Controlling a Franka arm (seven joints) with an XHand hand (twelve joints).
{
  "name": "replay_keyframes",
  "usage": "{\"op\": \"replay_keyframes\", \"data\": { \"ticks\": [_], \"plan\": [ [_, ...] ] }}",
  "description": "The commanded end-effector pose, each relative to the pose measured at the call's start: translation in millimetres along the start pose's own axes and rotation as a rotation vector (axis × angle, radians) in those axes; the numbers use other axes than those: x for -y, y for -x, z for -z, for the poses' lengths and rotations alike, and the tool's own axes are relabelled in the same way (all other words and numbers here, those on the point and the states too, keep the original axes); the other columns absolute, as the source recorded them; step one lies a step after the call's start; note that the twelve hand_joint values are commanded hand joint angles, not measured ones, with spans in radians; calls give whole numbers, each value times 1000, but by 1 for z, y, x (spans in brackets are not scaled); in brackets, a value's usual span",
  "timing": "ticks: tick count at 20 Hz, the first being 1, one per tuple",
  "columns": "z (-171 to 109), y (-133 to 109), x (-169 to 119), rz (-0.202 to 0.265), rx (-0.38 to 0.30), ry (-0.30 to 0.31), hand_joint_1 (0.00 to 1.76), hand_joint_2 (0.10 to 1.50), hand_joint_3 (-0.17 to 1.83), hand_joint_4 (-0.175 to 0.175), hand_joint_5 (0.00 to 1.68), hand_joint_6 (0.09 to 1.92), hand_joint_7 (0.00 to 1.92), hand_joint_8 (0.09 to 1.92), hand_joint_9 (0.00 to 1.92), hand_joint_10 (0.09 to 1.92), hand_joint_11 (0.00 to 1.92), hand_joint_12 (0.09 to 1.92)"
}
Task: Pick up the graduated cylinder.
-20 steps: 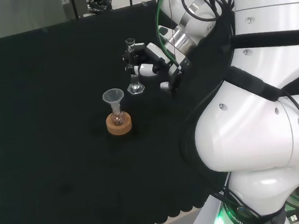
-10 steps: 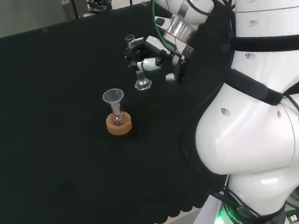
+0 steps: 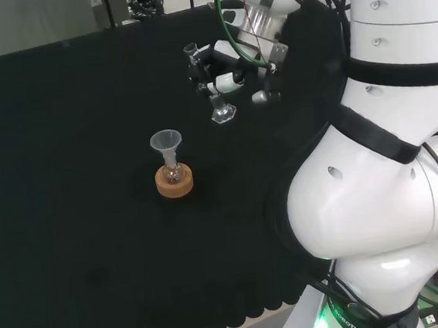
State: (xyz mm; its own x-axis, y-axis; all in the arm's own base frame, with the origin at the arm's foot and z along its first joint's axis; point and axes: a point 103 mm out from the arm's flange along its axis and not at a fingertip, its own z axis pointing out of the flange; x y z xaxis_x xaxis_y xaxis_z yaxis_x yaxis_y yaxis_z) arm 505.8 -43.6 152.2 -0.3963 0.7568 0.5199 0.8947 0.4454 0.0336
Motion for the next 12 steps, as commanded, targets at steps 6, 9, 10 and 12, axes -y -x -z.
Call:
{"op": "replay_keyframes", "data": {
  "ticks": [6, 9, 10, 12],
  "plan": [
    [29, -26, 37, -72, 143, -199, 1244, 1161, -1, -175, 874, 1145, 909, 1145, 1329, 287, 1192, 823],
    [30, -31, 45, -91, 159, -241, 1244, 1160, -1, -175, 875, 1144, 910, 1143, 1330, 285, 1193, 820],
    [31, -33, 47, -96, 165, -254, 1244, 1160, -1, -175, 876, 1144, 910, 1143, 1331, 284, 1193, 820],
    [32, -38, 51, -98, 179, -276, 1244, 1160, -1, -175, 876, 1143, 911, 1142, 1332, 282, 1194, 819]
  ]
}}
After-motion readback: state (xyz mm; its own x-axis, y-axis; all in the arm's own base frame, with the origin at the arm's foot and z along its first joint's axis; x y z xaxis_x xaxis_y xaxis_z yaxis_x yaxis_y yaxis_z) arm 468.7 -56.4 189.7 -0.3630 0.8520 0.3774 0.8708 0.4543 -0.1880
